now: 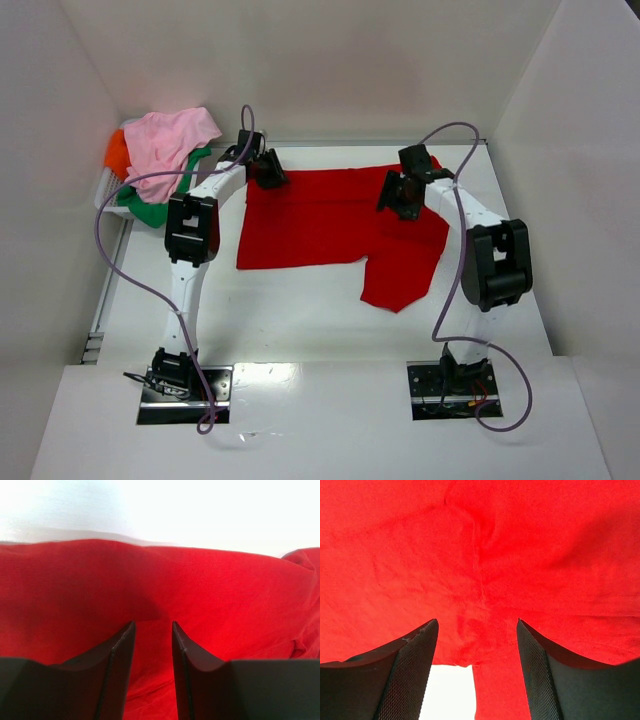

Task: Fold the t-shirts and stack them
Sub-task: Fold the flattened tshirt in 1/3 of the way

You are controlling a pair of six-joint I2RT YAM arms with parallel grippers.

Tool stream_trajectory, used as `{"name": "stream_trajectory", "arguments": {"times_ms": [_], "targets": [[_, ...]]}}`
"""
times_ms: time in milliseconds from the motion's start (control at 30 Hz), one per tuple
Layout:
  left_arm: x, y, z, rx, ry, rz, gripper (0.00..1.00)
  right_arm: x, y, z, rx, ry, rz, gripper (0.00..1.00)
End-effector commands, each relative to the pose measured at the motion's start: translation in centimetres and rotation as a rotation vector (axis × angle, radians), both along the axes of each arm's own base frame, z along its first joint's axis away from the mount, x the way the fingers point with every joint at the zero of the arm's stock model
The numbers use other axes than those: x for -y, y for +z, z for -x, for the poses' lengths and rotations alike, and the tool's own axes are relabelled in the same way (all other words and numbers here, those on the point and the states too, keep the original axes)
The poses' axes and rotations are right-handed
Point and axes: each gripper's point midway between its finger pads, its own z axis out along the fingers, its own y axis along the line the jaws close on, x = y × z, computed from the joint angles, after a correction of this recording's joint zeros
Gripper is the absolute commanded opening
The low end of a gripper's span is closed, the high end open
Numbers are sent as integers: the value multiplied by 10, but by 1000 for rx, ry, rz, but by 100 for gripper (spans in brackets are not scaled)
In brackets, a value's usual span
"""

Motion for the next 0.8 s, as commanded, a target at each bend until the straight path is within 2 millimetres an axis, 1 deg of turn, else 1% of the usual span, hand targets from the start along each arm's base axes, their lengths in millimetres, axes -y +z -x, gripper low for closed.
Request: {"name": "stream_trajectory", "arguments": {"times_ms": [0, 33, 67, 100, 133, 167, 200, 233, 267, 300, 333, 367, 400, 433, 467, 500, 533, 567, 600, 633, 667, 700, 767], "targets": [[-6, -9, 3, -20, -16, -13, 44, 13, 37, -20, 119, -72, 45, 70], [-6, -9, 3, -20, -16, -13, 44, 24, 33, -25, 116, -101, 58, 70], [-6, -9, 3, -20, -16, -13, 46, 32, 28, -26, 106, -120, 74, 70], [-6, -3, 2, -10, -16, -11, 48, 37, 26, -31, 104, -144, 80, 71], [-6, -7, 5, -22, -16, -13, 50, 42, 19, -35, 90, -155, 84, 71], [-6, 7, 3, 7, -25, -17, 53, 52, 16, -38, 90, -178, 85, 73], [-7, 5, 9, -6, -25, -19, 61, 58, 16, -42, 91, -191, 85, 75], [-10, 8, 11, 0, -25, -33, 65, 60, 21, -47, 108, -197, 74, 77], [-10, 26, 11, 36, -32, -35, 68, 69, 21, -48, 107, -215, 75, 80], [-10, 33, 12, 51, -31, -33, 71, 71, 21, -48, 109, -223, 85, 83], [-11, 39, 15, 65, -37, -37, 77, 79, 22, -51, 118, -243, 93, 88], [-13, 48, 23, 76, -44, -42, 80, 87, 28, -51, 133, -261, 98, 91], [-13, 54, 27, 80, -44, -41, 82, 87, 32, -49, 134, -261, 98, 93], [-14, 59, 32, 81, -43, -41, 84, 96, 30, -46, 120, -283, 114, 95], [-15, 77, 36, 110, -49, -43, 86, 96, 39, -41, 125, -291, 108, 98], [-17, 69, 46, 83, -50, -47, 88, 104, 32, -33, 98, -314, 116, 100], [-18, 72, 52, 82, -50, -47, 88, 103, 30, -27, 81, -323, 113, 100], [-19, 88, 58, 104, -49, -44, 89, 103, 28, -21, 66, -343, 102, 100], [-21, 91, 62, 105, -40, -53, 91, 103, 24, -7, 33, -359, 97, 100], [-25, 82, 73, 77, -35, -63, 94, 102, 21, -1, 16, -379, 88, 100], [-26, 94, 80, 95, -34, -61, 95, 99, 19, 5, -4, -390, 68, 100], [-30, 95, 85, 94, -22, -74, 95, 98, 14, 19, -39, -436, 48, 100], [-34, 96, 101, 77, -7, -77, 96, 91, 9, 29, -64, -456, 0, 100]]}}
